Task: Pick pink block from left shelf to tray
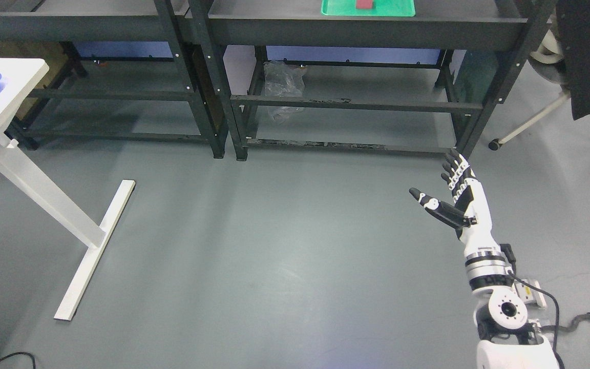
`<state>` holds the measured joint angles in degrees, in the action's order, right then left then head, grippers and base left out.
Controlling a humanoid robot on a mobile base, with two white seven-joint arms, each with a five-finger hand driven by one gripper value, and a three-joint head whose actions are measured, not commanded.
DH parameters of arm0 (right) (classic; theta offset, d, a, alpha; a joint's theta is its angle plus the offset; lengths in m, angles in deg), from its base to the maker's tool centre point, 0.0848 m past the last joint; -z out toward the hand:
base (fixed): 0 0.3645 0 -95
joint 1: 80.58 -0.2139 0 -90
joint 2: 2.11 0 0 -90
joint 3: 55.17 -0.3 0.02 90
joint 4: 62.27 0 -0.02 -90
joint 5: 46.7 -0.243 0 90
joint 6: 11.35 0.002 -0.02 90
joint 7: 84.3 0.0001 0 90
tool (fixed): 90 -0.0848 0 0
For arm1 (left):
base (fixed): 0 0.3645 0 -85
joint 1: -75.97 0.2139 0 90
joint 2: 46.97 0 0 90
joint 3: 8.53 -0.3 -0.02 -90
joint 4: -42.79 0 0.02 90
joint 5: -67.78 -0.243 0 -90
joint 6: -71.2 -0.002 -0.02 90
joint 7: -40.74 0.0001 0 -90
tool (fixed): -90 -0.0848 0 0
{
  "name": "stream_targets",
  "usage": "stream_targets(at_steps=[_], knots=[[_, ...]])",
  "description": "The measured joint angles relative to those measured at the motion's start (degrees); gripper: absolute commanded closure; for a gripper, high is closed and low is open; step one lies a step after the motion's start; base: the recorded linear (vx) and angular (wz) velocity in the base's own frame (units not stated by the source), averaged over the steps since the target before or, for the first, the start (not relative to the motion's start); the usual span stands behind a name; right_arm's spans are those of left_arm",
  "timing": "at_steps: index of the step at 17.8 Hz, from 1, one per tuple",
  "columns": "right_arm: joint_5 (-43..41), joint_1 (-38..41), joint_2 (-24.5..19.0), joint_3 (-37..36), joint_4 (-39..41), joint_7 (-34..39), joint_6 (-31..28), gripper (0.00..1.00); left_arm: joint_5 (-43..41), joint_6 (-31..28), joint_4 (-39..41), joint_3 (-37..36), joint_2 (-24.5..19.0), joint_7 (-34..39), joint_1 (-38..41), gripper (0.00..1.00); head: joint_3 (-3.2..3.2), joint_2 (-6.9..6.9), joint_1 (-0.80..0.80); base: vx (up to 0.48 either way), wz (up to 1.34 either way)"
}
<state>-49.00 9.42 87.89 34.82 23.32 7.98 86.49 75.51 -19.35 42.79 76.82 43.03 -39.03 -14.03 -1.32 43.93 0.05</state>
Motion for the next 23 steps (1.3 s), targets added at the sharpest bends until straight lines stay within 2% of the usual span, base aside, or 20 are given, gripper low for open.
stream_targets(at_steps=[16, 19, 23], knots=[[-0.1, 0.0, 0.0, 0.0, -0.1, -0.1, 0.4, 0.00, 0.0, 0.0, 0.0, 0.0, 0.0, 0.0, 0.0, 0.00, 0.00, 0.00, 0.00, 0.001, 0.00], [2.7, 0.0, 0.0, 0.0, -0.1, -0.9, 0.3, 0.01, 0.0, 0.0, 0.0, 0.0, 0.0, 0.0, 0.0, 0.00, 0.00, 0.00, 0.00, 0.045, 0.00], [9.7, 0.0, 0.0, 0.0, 0.0, -7.4, 0.1, 0.00, 0.0, 0.0, 0.0, 0.0, 0.0, 0.0, 0.0, 0.00, 0.00, 0.00, 0.00, 0.121, 0.00]])
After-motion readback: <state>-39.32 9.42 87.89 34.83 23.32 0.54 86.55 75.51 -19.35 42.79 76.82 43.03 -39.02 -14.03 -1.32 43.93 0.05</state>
